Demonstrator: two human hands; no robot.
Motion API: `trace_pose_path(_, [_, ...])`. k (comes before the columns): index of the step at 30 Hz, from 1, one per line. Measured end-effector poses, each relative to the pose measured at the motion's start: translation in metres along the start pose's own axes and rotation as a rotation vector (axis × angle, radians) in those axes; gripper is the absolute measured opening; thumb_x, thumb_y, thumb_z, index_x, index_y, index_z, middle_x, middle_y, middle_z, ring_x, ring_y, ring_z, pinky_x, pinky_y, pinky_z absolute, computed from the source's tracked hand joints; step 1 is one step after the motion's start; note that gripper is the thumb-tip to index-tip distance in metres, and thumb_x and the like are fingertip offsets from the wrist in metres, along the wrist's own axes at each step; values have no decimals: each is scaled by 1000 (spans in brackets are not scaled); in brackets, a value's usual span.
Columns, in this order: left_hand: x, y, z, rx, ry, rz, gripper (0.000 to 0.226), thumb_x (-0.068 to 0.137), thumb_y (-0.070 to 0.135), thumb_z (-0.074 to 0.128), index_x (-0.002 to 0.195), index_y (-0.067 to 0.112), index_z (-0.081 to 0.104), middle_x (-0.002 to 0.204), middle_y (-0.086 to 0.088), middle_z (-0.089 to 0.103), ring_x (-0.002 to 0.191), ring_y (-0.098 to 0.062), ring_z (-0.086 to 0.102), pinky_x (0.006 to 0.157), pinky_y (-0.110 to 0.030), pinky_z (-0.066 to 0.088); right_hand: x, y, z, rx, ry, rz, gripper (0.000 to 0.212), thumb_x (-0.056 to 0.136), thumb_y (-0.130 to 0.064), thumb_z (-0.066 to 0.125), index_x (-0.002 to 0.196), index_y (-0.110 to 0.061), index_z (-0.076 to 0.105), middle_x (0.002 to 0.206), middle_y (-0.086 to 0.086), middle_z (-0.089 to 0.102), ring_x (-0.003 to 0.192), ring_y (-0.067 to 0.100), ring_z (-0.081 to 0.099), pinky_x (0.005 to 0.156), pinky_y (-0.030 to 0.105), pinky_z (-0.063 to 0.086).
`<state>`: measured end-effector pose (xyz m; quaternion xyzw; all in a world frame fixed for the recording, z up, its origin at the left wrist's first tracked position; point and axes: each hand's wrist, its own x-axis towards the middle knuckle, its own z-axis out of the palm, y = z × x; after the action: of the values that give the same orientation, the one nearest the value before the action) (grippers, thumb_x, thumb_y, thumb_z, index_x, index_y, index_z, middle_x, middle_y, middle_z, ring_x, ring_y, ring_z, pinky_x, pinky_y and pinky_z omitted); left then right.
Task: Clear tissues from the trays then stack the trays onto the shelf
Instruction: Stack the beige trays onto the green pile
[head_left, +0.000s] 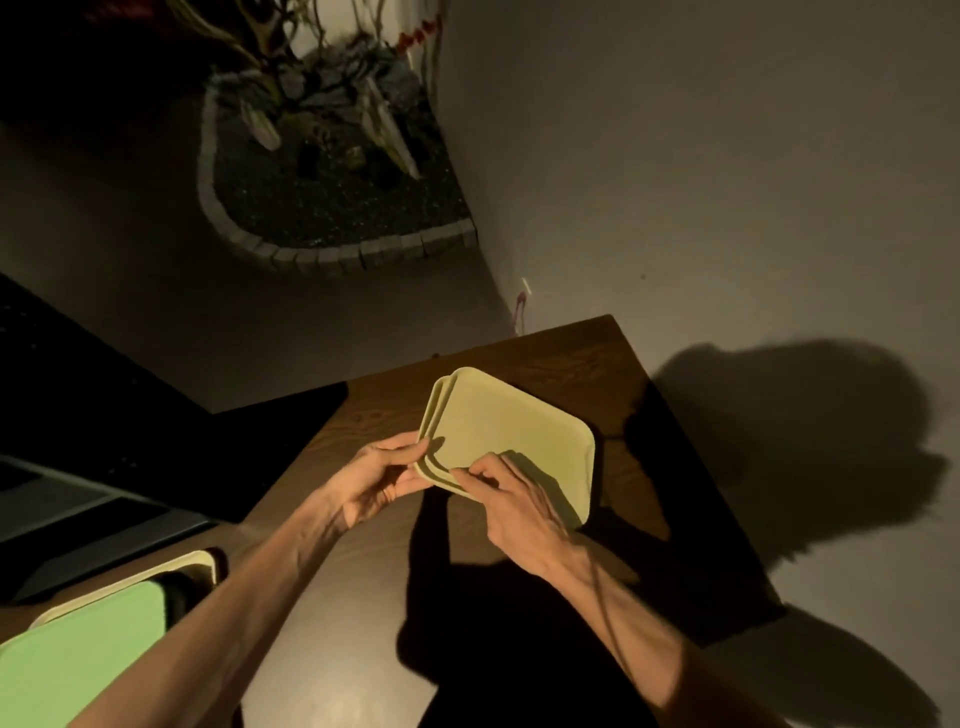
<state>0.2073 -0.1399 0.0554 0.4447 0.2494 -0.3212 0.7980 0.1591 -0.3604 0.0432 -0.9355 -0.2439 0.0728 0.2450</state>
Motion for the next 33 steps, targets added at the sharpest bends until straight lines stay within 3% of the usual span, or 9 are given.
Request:
trace_pose_path(6, [-38,-10,-45,101,78,65,42,81,-1,69,122,-2,65,120,-25,68,99,-32,72,79,-38,62,9,-38,23,75,-66,-133,55,85,5,59,134,-19,57,121,-3,50,107,17,54,87,31,55])
trace_pose_path(10, [-64,-18,-67,274,169,147,38,78,-5,65,116,-1,70,114,-25,70,100,-33,70,80,-37,61,23,-58,31,119,-144,-228,33,97,-15,52,128,-19,63,112,-2,55,102,13,52,84,39,54])
trace_pose_path(15, [-99,-15,-88,399,219,180,35,72,-12,54,92,5,77,88,-11,74,78,-19,70,71,-31,59,47,-65,36,154,173,75,40,99,-33,53,137,-22,50,128,-4,46,114,10,45,94,36,51])
trace_pose_path(19, [-122,-9,-109,449,252,157,37,65,-17,46,80,1,74,83,-10,70,76,-19,67,66,-31,56,65,-64,40,107,32,243,57,101,-53,37,150,-25,31,146,1,39,128,21,44,106,43,41])
trace_pose_path(21, [-131,-7,-120,463,251,142,35,60,-15,48,89,-15,68,90,-15,69,80,-24,66,63,-30,56,68,-67,47,182,-127,250,43,104,-49,27,143,-34,36,139,1,52,118,25,56,95,45,48])
trace_pose_path(23, [-141,-8,-131,470,292,136,32,60,-16,46,87,-23,62,90,-15,68,77,-23,64,57,-28,54,69,-73,52,180,-178,186,28,105,-38,24,117,-26,47,100,8,68,82,29,65,66,35,44])
trace_pose_path(27, [-162,-13,-154,409,337,157,35,61,-5,51,92,-18,62,82,-11,65,75,-22,57,68,-35,50,70,-101,59,288,-179,176,33,106,-39,26,108,-22,54,79,11,66,52,16,51,50,28,34])
trace_pose_path(30, [-177,-19,-172,271,311,202,42,71,6,58,109,-11,60,83,-9,65,79,-20,60,73,-33,51,71,-126,72,367,-182,227,39,106,-41,32,138,-29,49,106,-6,71,73,2,62,59,17,42])
trace_pose_path(33, [-189,-31,-190,135,300,221,34,85,3,61,119,0,60,101,-15,71,92,-26,69,75,-33,59,67,-148,94,466,-176,296,44,106,-39,35,146,-26,44,132,-4,65,113,15,65,87,27,50])
